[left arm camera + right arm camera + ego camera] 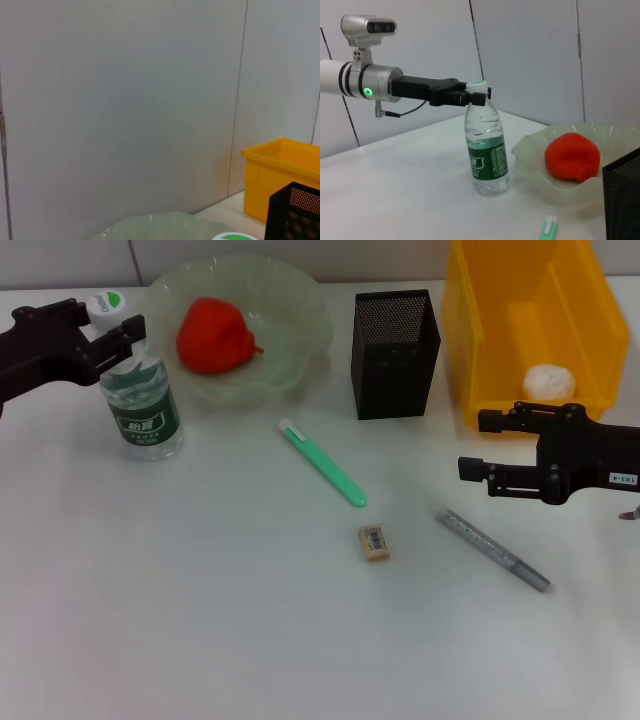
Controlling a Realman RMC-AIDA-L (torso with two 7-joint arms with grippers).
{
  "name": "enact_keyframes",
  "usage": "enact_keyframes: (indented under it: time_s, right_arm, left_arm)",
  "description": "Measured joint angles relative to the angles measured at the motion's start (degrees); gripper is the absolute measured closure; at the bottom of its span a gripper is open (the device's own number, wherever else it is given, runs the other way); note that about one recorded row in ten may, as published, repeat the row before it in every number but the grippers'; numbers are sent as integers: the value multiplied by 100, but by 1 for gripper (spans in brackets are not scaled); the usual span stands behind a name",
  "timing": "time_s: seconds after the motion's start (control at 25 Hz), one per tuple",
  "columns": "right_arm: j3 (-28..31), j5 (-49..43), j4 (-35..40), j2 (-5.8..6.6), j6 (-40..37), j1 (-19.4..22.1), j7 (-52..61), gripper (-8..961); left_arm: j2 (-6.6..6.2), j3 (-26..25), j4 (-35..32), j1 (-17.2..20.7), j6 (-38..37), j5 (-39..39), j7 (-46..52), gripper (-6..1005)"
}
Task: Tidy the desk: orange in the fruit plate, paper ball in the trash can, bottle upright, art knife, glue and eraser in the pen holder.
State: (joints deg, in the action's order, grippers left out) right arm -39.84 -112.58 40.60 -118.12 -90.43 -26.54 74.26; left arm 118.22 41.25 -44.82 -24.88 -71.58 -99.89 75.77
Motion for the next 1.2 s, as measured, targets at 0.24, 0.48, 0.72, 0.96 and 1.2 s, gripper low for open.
enact_keyframes:
  time_s: [0.24,0.48,0.72,0.96,1.2]
  right_arm:
    - [3,0,8,0,-10,0,1,317]
    - [-3,0,10,0,-11,0,1,321]
    - [-21,0,9,0,-19,0,35,325]
    - [-23,0,9,0,-20,0,51,329]
    - [-8,0,-13,0,-20,-102,55,333]
  left_arm:
    - [4,-61,11,0,74,11,8,430]
    - [14,-82,25,9,119,24,49,414]
    - [17,-82,27,53,102,166,12,205]
    - [-127,-93,-42,196,-762,974,254,207]
    - [-345,-149,-2,353,-1974,1664,617,208]
